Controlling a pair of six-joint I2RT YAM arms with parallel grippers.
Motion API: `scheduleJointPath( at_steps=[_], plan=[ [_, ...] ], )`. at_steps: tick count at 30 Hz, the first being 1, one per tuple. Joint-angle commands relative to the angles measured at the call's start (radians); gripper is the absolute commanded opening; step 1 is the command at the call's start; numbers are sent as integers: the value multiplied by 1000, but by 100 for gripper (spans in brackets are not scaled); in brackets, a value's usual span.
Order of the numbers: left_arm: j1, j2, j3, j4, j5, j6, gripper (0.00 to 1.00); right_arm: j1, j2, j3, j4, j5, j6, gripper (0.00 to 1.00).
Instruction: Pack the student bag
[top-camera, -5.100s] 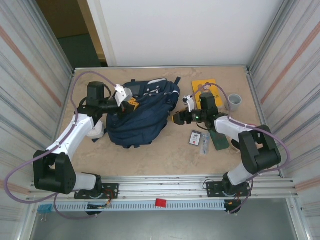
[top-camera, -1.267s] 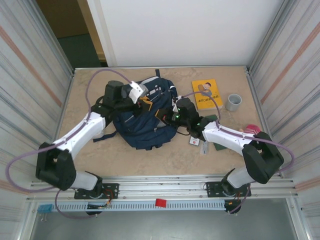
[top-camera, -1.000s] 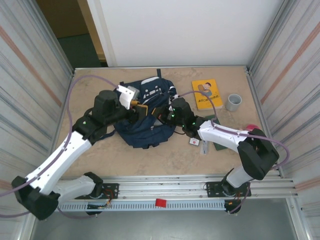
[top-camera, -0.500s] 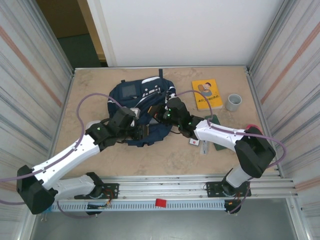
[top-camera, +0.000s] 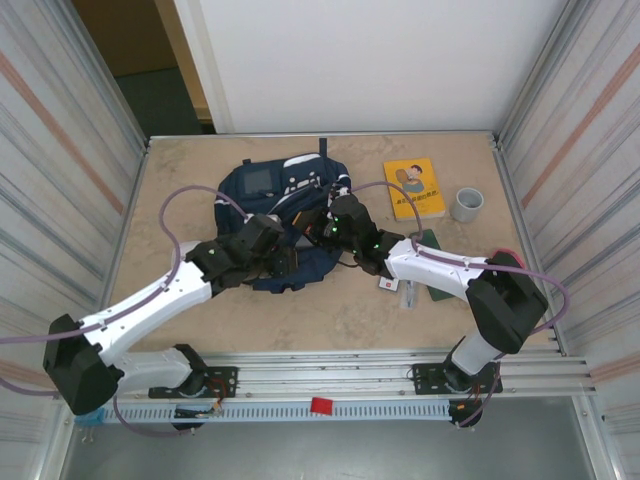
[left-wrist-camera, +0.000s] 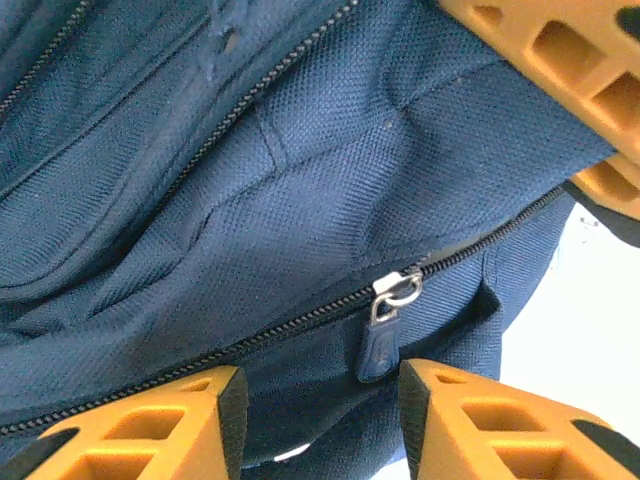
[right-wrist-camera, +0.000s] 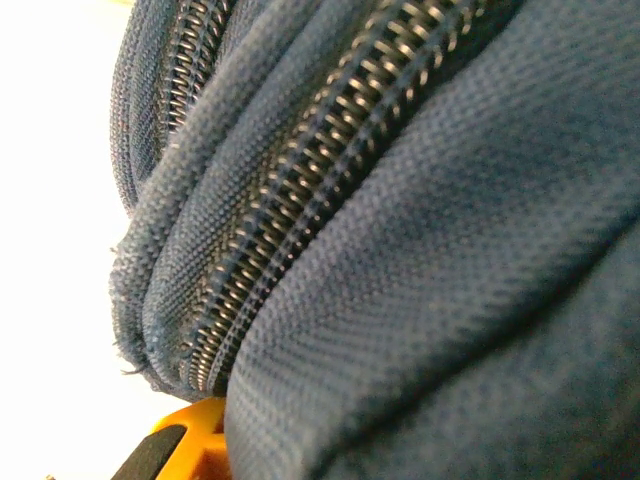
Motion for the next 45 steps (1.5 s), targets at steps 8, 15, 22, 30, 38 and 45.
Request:
scheduleJointPath(
  at_steps=[8,15,22,30,38,45],
  plan=[
    [-38,55,59,36,-82,-2,48,11,-7,55,80,15,43,0],
    [-43,85,66,23,-168,-2,43,13,-26,50,92,-5,55,0],
    [-41,84,54,37,-185,9,20,11,-54,52,49,-16,26,0],
    [-22,31,7,97,-92,-3,0,1,-58,36,29,-34,6,0],
    [146,-65,-126,297,305,8,0,-51,-71,37,-37,-134,-151,0],
    [252,-48,-107,255,589,189,0,-135,-58,71,-132,-326,-266,0]
  ],
)
